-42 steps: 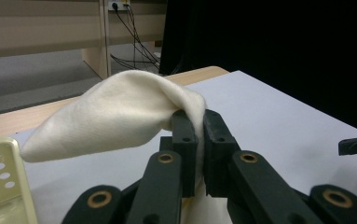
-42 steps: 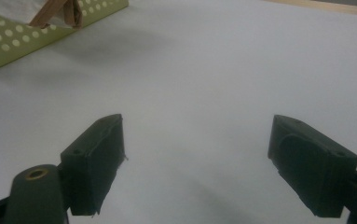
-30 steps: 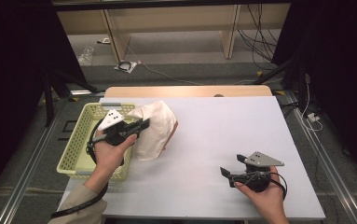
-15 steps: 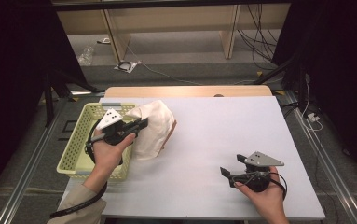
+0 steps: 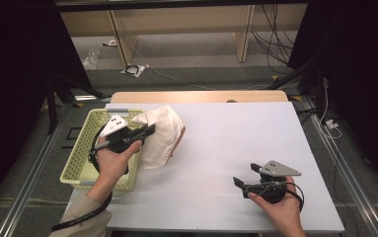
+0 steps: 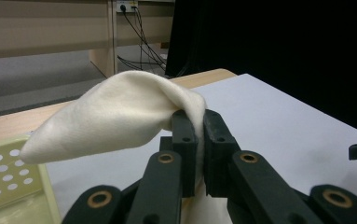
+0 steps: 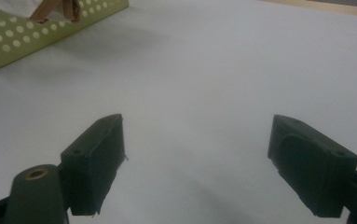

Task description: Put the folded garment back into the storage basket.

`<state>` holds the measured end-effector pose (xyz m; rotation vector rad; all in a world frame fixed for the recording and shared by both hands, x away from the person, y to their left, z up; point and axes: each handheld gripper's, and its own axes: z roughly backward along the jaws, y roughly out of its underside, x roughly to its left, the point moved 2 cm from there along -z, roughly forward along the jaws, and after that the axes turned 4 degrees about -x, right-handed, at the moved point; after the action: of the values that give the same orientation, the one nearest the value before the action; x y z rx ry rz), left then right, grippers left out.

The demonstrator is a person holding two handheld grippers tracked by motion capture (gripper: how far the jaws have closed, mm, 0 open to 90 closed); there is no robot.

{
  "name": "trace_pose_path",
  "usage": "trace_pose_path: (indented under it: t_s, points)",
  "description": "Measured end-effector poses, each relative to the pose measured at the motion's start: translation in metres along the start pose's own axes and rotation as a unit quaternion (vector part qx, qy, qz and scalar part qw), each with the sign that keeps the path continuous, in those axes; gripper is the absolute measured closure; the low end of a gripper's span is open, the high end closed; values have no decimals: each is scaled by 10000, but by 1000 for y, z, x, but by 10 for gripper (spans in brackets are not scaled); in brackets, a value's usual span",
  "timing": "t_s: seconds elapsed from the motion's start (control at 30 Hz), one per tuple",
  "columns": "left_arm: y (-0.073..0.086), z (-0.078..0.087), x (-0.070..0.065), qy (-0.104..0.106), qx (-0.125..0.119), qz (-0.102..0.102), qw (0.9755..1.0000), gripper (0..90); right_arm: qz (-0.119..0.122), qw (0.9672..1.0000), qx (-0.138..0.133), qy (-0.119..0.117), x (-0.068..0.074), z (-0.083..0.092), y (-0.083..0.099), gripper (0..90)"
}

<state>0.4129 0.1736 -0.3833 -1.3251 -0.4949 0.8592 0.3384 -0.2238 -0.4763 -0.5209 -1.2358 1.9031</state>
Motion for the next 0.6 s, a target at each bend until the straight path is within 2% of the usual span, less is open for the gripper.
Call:
trace_pose_path:
  t_s: [0.6]
  points:
    - [0, 2, 3, -27, -3, 23, 10000, 845, 2, 10000, 11, 2, 0, 0, 0, 197]
